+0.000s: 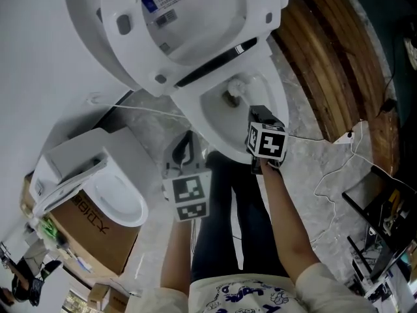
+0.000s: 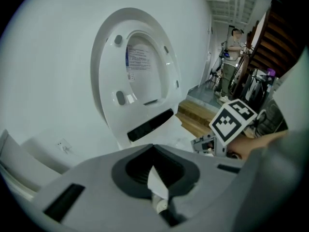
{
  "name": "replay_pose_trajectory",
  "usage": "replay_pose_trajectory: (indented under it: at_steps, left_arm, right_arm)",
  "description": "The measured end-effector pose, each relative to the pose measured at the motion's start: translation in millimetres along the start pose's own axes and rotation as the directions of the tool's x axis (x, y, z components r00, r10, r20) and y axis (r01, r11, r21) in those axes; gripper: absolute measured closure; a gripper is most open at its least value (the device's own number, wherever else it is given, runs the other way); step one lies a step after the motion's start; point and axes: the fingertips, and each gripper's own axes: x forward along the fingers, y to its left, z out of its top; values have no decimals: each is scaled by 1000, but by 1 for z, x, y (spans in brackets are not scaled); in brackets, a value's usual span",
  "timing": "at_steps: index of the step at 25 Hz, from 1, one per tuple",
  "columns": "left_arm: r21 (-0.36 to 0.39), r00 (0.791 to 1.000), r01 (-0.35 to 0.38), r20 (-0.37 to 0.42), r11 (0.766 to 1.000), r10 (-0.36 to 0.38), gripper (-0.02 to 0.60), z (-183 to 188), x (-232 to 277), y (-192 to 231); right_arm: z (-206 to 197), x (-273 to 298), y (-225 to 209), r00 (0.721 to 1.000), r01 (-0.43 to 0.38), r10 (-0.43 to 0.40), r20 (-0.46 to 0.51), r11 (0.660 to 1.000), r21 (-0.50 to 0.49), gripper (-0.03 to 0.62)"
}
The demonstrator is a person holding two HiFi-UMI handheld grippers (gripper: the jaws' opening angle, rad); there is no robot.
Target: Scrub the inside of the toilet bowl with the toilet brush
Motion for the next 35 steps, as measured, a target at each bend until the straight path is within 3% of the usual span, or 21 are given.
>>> replay_pose_trajectory:
  at_steps: [9, 19, 31, 35]
  left_arm:
    - [-42, 1000, -10, -1, 999, 10, 580, -6, -2, 6]
    - [-52, 1000, -18, -22, 998, 17, 580, -21, 3, 6]
    - [-64, 999, -11, -34, 998, 9, 580, -28, 6, 0]
    - [-74, 1000, -3, -29, 997, 0, 580, -27, 5, -5]
  right_arm:
    - [11, 20, -10, 1000, 26, -26, 0, 997, 72, 430]
    - [2, 35, 4, 999, -31, 33, -36, 998, 62, 428]
    - [-31, 29, 37, 978, -174, 162, -130, 981, -88, 428]
    - [-45, 22, 35, 973, -195, 181, -145, 977, -88, 428]
